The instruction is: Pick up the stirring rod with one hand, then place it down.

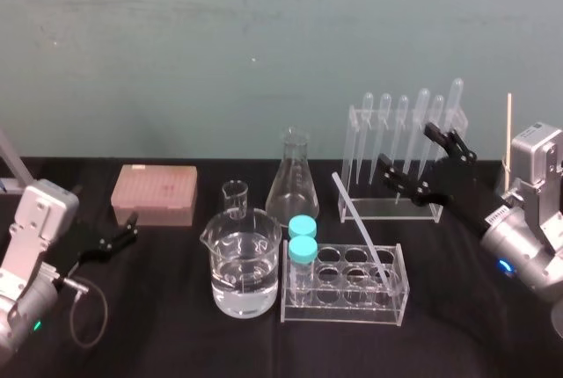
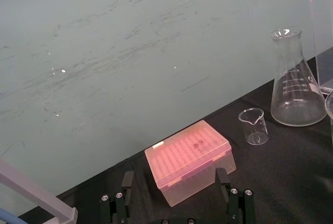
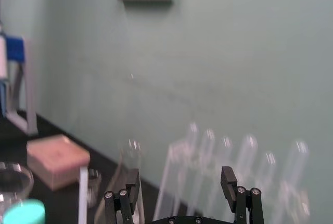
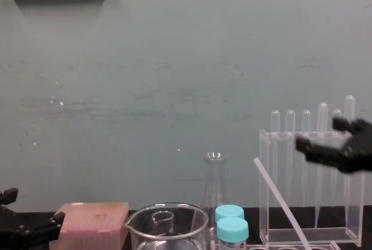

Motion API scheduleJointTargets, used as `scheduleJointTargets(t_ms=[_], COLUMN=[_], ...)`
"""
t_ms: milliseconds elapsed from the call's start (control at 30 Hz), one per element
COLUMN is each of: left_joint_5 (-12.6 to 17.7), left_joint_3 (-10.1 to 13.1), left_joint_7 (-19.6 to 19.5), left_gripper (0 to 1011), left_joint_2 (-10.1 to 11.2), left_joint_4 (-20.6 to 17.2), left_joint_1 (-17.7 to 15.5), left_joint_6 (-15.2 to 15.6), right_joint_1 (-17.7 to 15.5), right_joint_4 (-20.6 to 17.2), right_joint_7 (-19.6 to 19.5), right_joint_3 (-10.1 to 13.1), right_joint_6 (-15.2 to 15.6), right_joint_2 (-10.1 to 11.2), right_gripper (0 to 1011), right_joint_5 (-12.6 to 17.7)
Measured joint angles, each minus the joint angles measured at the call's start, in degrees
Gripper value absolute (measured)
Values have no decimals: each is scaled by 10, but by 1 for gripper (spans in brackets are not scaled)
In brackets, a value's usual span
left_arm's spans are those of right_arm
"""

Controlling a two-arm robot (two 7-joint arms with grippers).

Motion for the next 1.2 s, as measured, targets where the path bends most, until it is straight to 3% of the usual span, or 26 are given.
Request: scheduleJointTargets(t_ms=[133,367,1200], left_joint_5=[0,0,0], left_joint_3=[0,0,0], left_joint_7=[0,0,0], left_gripper=[1000,1000,1000], left_joint_2=[0,0,0], left_joint_4=[0,0,0], left_joint_1=[0,0,0], left_joint_6=[0,0,0], right_joint_1=[-22,-25,-24], right_joint_4=[-9,2,0], right_joint_7=[-8,9,7], right_joint_3=[8,14,12], right_joint_6=[48,87,79], right_joint_2=[9,5,6], right_gripper=[1003,1003,1003], right_joint_5=[-3,11,9])
